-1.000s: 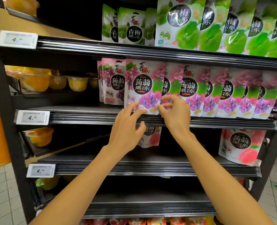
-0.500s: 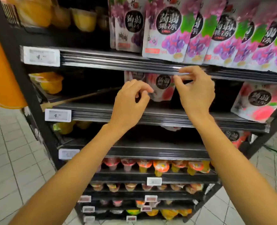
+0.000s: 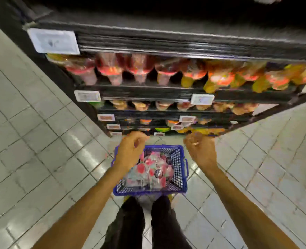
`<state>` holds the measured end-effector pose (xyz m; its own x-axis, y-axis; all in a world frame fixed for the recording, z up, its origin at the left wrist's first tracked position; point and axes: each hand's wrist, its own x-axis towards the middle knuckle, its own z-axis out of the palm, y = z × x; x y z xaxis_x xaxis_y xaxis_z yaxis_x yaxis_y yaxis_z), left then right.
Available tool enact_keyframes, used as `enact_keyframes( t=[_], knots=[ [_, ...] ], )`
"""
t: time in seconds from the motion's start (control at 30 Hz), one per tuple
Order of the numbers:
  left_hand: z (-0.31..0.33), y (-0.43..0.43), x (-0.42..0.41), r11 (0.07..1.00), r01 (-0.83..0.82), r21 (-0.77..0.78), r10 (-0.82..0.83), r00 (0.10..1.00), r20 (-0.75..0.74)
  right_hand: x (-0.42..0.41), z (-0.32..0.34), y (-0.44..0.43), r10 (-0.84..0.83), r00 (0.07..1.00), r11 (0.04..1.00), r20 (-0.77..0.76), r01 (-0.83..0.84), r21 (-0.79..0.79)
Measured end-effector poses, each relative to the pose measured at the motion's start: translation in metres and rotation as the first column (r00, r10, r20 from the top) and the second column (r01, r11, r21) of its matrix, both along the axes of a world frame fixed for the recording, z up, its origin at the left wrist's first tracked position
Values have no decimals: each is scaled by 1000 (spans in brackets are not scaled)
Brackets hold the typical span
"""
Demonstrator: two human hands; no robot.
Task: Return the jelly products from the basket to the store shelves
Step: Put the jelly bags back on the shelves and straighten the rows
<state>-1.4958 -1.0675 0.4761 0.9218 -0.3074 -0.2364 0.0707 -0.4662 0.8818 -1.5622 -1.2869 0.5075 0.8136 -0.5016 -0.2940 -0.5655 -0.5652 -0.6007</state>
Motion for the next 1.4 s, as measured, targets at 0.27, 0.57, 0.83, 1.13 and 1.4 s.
enact_keyframes(
  t=[0.27,0.57,0.83,1.13,1.4],
  knots=[
    [-240,37,-66,987,-52,149,103,927,-359,-59,-260,13,35,919,974,-392,57,219],
    [-470,35,-68,877,-233,419,402,834,-378,-77,-490,22,-49,764,953,-644,228,199],
    [-543,18,-49,647,-105,755,471,834,-288,-97,-581,22,-36,703,901,-710,330,281],
    [-521,28,-38,824,-276,494,562,497,-661,-107,-540,11,-206,785,769,-584,499,400],
    [-524,2,-52,740,-620,262,502,249,-829,-93,-527,-5,-312,802,606,-510,581,543]
  ],
)
